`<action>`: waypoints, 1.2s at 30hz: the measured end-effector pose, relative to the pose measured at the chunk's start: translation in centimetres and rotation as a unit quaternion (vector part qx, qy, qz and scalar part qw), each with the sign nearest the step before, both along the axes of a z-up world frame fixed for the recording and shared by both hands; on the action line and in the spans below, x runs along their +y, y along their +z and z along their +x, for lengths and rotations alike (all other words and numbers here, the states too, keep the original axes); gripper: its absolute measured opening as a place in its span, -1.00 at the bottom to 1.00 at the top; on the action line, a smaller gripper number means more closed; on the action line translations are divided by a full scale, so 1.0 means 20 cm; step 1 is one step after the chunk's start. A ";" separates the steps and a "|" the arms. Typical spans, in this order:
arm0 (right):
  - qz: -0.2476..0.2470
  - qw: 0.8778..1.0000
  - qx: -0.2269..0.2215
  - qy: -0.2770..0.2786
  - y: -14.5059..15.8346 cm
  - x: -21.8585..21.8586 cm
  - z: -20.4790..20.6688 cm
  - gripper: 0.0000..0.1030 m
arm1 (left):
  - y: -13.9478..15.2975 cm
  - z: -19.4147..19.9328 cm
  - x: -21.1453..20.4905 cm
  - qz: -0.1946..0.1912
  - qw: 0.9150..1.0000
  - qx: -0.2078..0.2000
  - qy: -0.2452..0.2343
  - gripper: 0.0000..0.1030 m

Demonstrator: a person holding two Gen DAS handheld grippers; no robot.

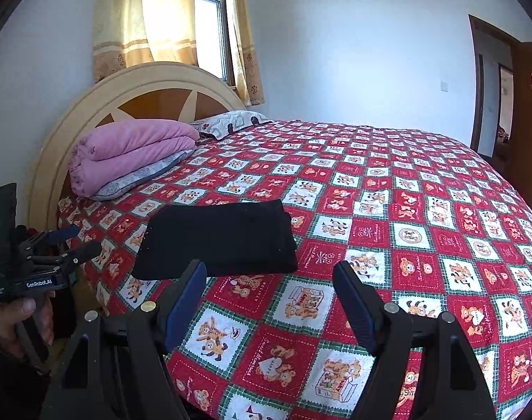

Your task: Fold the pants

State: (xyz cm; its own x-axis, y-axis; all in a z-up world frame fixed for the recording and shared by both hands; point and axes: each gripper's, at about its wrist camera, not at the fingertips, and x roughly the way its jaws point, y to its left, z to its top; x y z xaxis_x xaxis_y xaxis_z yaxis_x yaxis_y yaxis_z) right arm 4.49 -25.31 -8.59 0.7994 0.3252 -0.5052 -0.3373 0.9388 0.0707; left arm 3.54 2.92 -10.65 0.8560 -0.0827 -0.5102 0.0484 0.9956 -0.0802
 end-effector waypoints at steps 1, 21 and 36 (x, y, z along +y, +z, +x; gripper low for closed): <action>0.000 1.000 0.000 -0.001 0.00 0.00 0.00 0.47 | 0.00 0.00 0.00 0.001 1.000 0.001 0.001 1.00; 0.000 1.000 -0.001 -0.002 0.00 -0.01 0.00 0.47 | 0.03 0.00 0.01 0.010 1.000 -0.002 0.008 1.00; -0.004 1.000 -0.014 -0.004 0.02 -0.02 -0.01 0.47 | 0.11 -0.03 0.00 0.006 1.000 -0.025 0.009 1.00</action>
